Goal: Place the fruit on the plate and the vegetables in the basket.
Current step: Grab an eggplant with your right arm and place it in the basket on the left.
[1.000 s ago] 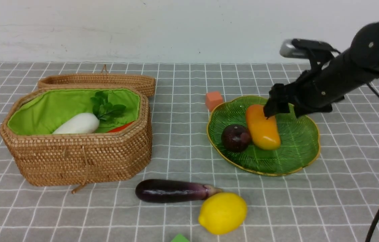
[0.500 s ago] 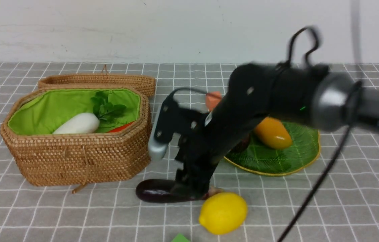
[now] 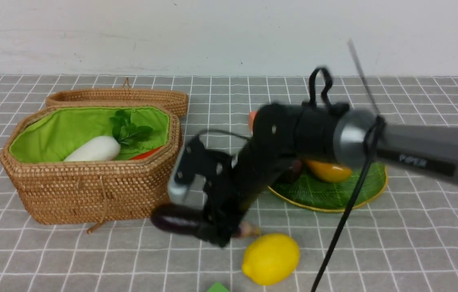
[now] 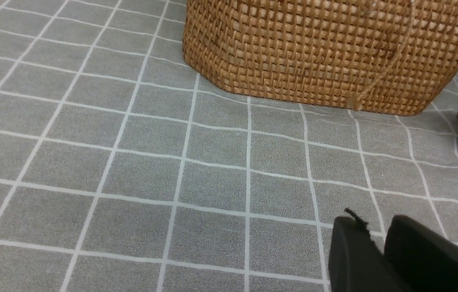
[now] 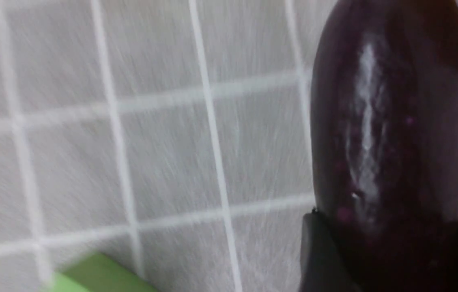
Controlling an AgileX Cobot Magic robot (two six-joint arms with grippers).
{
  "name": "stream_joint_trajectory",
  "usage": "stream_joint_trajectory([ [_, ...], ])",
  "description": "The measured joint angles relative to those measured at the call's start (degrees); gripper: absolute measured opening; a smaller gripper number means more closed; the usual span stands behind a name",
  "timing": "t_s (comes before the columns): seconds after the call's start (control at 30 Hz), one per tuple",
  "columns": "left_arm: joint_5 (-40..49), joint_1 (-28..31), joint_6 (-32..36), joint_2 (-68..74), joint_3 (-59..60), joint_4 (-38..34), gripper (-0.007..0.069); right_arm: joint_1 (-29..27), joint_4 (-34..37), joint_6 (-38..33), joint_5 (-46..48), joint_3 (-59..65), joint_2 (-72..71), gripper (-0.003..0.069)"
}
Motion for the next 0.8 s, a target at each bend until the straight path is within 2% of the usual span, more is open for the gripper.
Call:
stream_joint_trajectory([
  [0.1,0.00,0.00,0.00,0.00,0.00,0.00,0.0124,0.00,2.88,-0.62,10.66,-10.55,-3.83,0.0347],
  [0.17,0.00,0.00,0.00,0.00,0.00,0.00,0.0124,0.00,3.57,-1.05,13.38,-13.96,-4.47,0.0347],
  [0.2,0.00,0.00,0.00,0.00,0.00,0.00,0.0125,0.00,5.29,-1.85,16.32,-19.87,-4.80,0.0347],
  [0.3,0.00,0.00,0.00,0.00,0.00,0.00,0.0128,0.00,7.98,-2.17,16.35,-25.25,-4.57,0.0347],
  [0.4,0.00,0.00,0.00,0.00,0.00,0.00,0.0132,0.00,14.20,-2.35,9.48,-30.41,-2.11,0.0347],
  [0.53,0.00,0.00,0.00,0.00,0.00,0.00,0.0136,0.46,23.31,-3.54,-6.37,-32.26,4.71,0.0347],
  [0.57,0.00,0.00,0.00,0.00,0.00,0.00,0.0136,0.59,23.88,-3.83,-7.15,-32.25,5.12,0.0347],
  [0.67,0.00,0.00,0.00,0.00,0.00,0.00,0.0139,1.51,26.69,-7.15,-18.35,-32.13,12.25,0.0347],
  [0.8,0.00,0.00,0.00,0.00,0.00,0.00,0.0141,2.39,27.27,-8.37,-21.26,-31.87,16.30,0.0355],
])
